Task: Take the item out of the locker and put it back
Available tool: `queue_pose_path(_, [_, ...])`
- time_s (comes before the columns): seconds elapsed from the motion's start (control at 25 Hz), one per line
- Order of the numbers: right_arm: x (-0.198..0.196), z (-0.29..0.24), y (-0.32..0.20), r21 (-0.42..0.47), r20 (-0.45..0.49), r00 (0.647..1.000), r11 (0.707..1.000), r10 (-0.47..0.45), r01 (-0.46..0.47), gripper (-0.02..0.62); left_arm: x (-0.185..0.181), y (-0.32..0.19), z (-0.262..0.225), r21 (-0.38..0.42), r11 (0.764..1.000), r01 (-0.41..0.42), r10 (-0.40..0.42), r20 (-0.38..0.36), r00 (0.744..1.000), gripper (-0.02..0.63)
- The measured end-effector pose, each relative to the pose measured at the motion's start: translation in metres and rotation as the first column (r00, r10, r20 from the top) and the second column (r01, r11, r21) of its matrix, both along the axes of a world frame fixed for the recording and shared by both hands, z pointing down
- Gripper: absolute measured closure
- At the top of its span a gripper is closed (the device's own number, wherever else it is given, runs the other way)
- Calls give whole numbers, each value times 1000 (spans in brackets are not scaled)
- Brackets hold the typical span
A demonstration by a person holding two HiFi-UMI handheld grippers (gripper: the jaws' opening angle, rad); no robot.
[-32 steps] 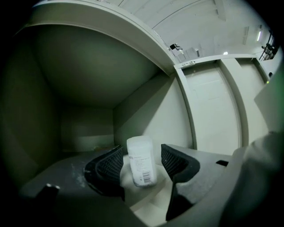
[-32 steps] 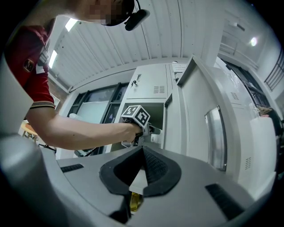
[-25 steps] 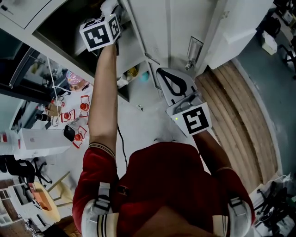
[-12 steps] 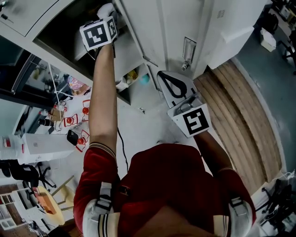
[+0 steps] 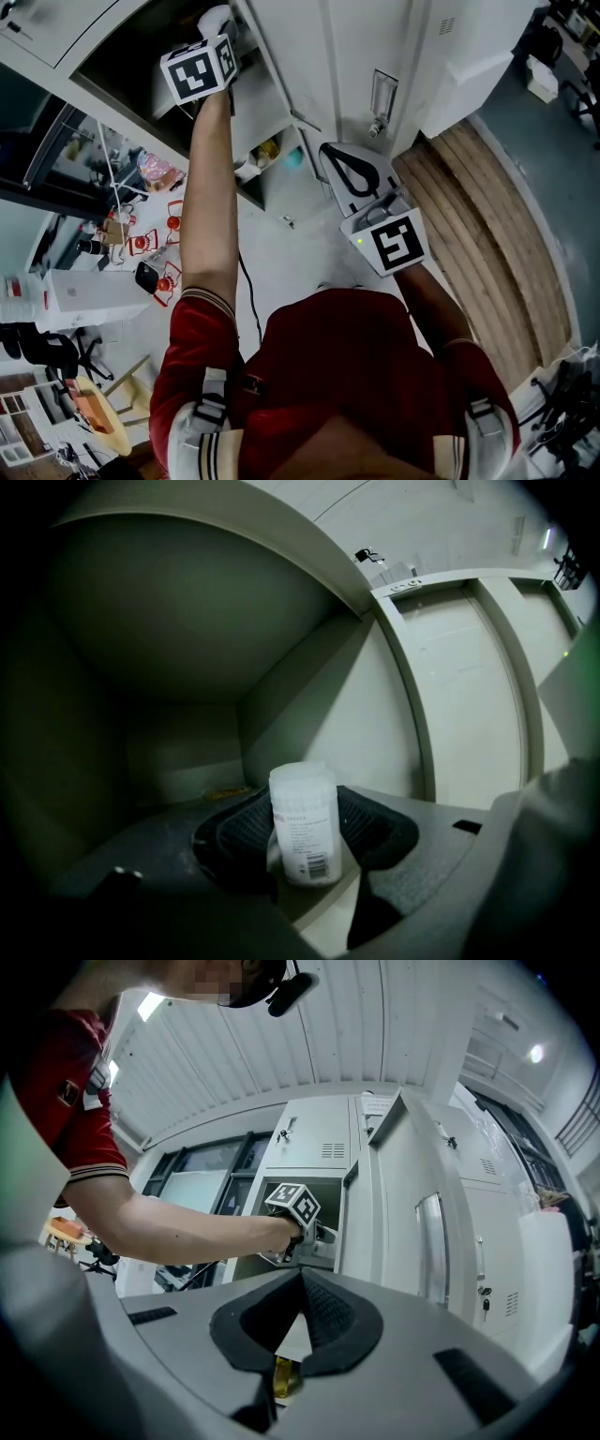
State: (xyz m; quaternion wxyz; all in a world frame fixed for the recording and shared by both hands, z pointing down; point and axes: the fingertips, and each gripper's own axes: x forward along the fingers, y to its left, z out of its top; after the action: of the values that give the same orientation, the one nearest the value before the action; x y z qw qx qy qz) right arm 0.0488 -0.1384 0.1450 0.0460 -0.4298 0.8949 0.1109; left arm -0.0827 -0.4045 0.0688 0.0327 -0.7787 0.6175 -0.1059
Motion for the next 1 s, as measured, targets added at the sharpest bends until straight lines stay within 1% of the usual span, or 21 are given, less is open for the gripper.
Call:
queue_pose_path(0.12, [-1,1,2,-4,-4,1000,1000,-1,1,598,1,4,0,12,1000,-16,16,-4,1000,393])
queue_pose_path(0.44, [-7,2,12,-10,-6,1000,1000,-15,15,598,-10,27,-1,48,999,-16,17,-33,999,396])
queue_pose_path(1.0, [-25,9,36,-30,-5,998,998,-59,59,598,-22,82,-6,115,992,-45,56,-95,994,400])
